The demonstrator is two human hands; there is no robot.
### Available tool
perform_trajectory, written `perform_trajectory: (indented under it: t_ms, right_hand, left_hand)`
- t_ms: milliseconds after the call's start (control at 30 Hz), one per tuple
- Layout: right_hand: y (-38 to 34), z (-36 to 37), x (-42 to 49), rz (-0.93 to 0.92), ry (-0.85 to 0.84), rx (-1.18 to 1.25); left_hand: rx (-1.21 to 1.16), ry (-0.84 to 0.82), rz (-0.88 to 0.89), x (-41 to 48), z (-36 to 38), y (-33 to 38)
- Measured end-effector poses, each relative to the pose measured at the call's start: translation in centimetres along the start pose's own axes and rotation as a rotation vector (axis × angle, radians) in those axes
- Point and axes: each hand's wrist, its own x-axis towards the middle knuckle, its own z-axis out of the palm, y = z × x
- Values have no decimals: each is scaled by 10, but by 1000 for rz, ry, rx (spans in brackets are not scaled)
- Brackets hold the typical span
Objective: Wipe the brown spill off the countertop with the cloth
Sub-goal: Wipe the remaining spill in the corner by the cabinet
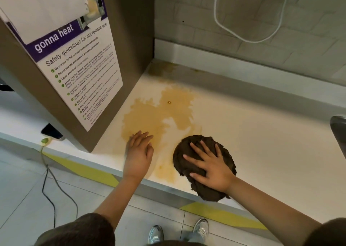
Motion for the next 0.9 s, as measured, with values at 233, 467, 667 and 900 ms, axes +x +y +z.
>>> perform_trajectory:
  t_ms: [233,467,667,900]
  right_hand:
    - [11,7,-41,-50,11,12]
    - [0,4,-50,-372,-49,-43]
    - [-50,13,12,-346,-68,-18]
    - [-62,6,44,-76,-9,29]
  left_hand:
    - [-27,18,-37,0,-3,0]
    - [-33,34,-26,0,-2,1]
    - [-59,33,-22,1,-3,0]
    - [-68,22,-41,1,-5,0]
